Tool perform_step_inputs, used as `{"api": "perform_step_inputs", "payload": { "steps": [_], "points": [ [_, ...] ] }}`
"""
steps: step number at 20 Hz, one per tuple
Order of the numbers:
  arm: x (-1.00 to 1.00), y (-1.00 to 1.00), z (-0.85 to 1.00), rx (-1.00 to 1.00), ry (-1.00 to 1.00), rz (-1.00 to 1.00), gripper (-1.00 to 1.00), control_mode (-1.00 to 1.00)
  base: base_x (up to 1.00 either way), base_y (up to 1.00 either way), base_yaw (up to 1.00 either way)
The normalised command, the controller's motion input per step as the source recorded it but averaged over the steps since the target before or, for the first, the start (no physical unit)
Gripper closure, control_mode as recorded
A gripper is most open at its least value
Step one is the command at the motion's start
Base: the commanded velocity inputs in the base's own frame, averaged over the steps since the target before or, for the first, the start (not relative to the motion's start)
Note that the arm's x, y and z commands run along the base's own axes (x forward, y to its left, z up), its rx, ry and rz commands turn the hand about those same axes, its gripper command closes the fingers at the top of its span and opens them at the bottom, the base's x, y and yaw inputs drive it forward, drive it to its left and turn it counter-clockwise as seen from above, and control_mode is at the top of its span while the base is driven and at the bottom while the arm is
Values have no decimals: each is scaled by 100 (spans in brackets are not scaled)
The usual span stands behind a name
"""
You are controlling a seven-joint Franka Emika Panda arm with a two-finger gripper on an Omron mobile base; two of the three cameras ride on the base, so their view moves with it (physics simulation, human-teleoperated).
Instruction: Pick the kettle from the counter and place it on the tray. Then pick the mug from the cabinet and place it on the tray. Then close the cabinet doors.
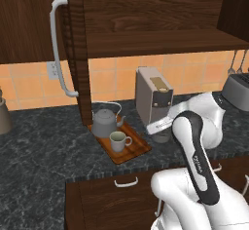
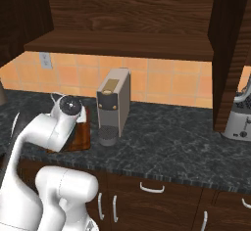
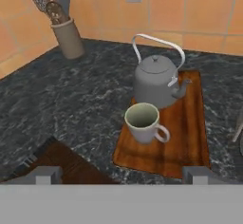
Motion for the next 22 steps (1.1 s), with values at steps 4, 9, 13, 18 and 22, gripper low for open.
{"api": "perform_step_inputs", "payload": {
  "steps": [4, 9, 13, 18, 22],
  "points": [
    [-52, -3, 42, 0, 11, -36, -100, -100, 0, 0, 0],
    [-57, -4, 20, 0, -4, -13, -100, -100, 0, 0, 0],
    [-49, 0, 16, 0, -20, 16, -100, -100, 0, 0, 0],
    [-44, 0, 14, 0, -24, 33, -100, -100, 0, 0, 0],
    [-41, 4, 24, -3, -23, 34, -100, -100, 0, 0, 0]
  ]
}}
